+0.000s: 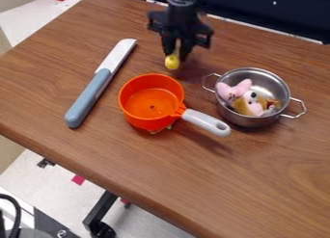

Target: Gethe yellow knife out of the red pot

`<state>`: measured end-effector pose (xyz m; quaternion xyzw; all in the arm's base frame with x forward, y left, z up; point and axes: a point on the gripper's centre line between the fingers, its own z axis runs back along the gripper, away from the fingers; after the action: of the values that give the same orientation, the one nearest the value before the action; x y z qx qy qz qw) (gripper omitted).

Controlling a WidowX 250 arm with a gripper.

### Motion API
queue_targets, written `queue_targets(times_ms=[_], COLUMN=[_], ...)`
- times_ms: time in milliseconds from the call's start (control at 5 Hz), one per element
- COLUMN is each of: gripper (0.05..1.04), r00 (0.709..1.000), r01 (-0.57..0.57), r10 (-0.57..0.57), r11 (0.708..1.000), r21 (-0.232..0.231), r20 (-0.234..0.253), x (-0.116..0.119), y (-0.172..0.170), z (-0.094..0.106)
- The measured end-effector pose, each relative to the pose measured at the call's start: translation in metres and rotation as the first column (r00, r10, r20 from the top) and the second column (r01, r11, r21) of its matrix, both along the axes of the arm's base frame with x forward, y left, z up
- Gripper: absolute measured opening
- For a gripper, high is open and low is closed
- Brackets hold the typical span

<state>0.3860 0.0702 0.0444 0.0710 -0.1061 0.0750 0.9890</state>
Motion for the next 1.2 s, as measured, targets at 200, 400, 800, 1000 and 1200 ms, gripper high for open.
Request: queue_targets(times_ms=[200, 400, 800, 1000, 1200], gripper=[0.282, 0.282, 0.624, 0.91, 1.002], r00=[1.0, 0.999, 0.996, 0.994, 0.99], r01=[0.005, -0.03, -0.053, -0.066, -0.09], r10=[-0.005, 0.029, 0.051, 0.06, 0.078], r11=[1.0, 1.0, 0.998, 0.995, 0.991], r21=[-0.001, -0.009, -0.033, -0.068, -0.102], r20=[-0.024, -0.042, -0.071, -0.087, -0.117], x=[-0.0041, -0.0107, -0.0077, -0.0076, -0.012], y=[-0.0004, -0.0028, 0.0004, 0.0016, 0.0036], z=[-0.0017, -0.0077, -0.005, 0.0005, 0.0023])
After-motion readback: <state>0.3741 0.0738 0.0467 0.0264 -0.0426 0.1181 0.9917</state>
